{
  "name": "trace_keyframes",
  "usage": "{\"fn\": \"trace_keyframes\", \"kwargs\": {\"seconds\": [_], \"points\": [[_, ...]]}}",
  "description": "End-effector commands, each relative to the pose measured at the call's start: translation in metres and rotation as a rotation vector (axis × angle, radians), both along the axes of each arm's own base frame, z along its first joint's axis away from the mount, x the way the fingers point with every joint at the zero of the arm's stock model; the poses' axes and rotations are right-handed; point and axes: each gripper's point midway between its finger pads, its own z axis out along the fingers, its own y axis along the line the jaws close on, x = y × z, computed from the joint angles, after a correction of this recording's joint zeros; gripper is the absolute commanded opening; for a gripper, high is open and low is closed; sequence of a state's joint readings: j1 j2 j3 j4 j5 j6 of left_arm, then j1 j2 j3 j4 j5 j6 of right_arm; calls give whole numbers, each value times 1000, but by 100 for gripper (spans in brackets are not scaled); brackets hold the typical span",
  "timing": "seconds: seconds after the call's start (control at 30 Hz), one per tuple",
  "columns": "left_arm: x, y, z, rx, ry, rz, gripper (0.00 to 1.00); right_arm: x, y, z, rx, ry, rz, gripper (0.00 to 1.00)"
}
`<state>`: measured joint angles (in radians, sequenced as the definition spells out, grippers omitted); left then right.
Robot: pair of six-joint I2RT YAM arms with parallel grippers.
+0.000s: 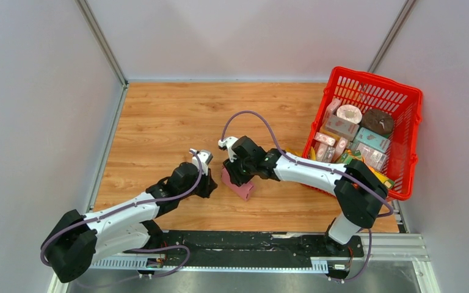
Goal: Fold the paper box
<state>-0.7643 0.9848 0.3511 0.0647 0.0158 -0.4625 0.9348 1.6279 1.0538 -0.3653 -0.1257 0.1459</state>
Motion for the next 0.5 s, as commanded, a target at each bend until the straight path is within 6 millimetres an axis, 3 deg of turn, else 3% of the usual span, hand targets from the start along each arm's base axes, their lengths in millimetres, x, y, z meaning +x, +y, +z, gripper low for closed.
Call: {"fn": "trace_keyframes", "kwargs": {"seconds": [0.0, 0.03, 0.07, 0.17, 0.47], "points": [[-5, 5, -6, 14, 32, 17, 0, 18, 1, 18, -43, -57, -89, 41], [-5, 5, -6, 10, 36, 23, 0, 17, 2, 21, -40, -41, -111, 50], [-5, 4, -5, 7, 41, 26, 0, 16, 1, 22, -46, -27, -124, 51], [-6, 5, -3, -6, 43, 34, 0, 3, -3, 22, -40, 11, -99, 51], [-1, 12, 15, -2, 64, 93, 0, 2, -2, 16, -32, -26, -46, 57]]}}
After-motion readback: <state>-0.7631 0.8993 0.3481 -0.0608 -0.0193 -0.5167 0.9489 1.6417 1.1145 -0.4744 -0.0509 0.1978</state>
